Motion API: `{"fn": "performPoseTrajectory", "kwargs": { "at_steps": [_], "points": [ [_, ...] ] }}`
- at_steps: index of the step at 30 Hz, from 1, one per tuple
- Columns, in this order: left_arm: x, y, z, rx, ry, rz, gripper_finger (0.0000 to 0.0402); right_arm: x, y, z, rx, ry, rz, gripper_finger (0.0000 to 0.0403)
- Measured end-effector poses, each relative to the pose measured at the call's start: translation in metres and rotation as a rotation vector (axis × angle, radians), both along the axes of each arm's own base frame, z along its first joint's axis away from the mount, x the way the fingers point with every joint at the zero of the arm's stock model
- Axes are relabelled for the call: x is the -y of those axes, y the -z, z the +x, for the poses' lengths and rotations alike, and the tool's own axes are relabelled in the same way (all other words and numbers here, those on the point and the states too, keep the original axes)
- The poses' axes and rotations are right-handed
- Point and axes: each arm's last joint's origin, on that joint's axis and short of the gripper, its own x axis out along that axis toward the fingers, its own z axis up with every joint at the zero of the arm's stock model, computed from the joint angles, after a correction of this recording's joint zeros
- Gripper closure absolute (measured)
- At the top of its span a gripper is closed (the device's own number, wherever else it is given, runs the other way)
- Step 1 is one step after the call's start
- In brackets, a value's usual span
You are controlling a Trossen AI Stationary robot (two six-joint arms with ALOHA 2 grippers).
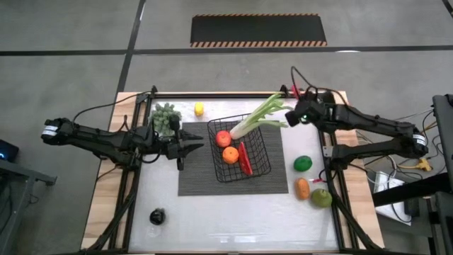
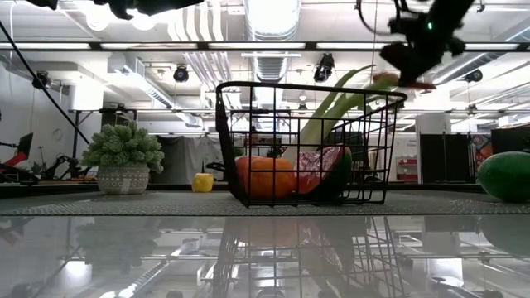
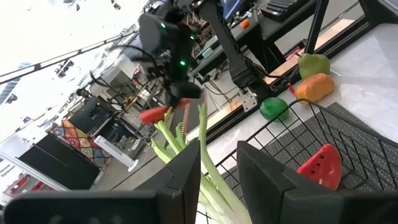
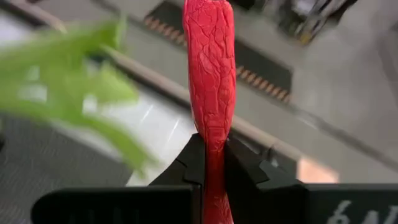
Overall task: Build produce basket
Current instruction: Put the carrot into the wire basket
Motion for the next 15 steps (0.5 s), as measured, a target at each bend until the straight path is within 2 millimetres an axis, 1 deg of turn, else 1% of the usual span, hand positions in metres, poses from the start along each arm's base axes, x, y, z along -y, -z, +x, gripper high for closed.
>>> {"fn": "performPoseTrajectory", "kwargs": {
  "at_steps": [4,8,10,12,15],
  "points": [
    [0.000,-0.003,0.000,0.033,0.000,-0.030,0.0315,0.002,-0.032,0.003,0.005,-0.029,-0.107,0.0380],
    [0.001,-0.003,0.002,0.065,0.026,-0.100,0.0315,0.001,-0.064,0.007,0.077,-0.103,-0.181,0.0380],
    [0.002,0.003,0.004,0.067,0.050,-0.139,0.0315,-0.004,-0.077,0.011,0.149,-0.201,-0.183,0.0380],
    [0.003,0.009,0.009,0.085,0.079,-0.162,0.0315,-0.010,-0.085,0.016,0.241,-0.339,-0.174,0.0380],
    [0.005,0.015,0.016,0.134,0.096,-0.169,0.0315,-0.022,-0.087,0.029,0.385,-0.610,-0.140,0.0380]
  ]
}}
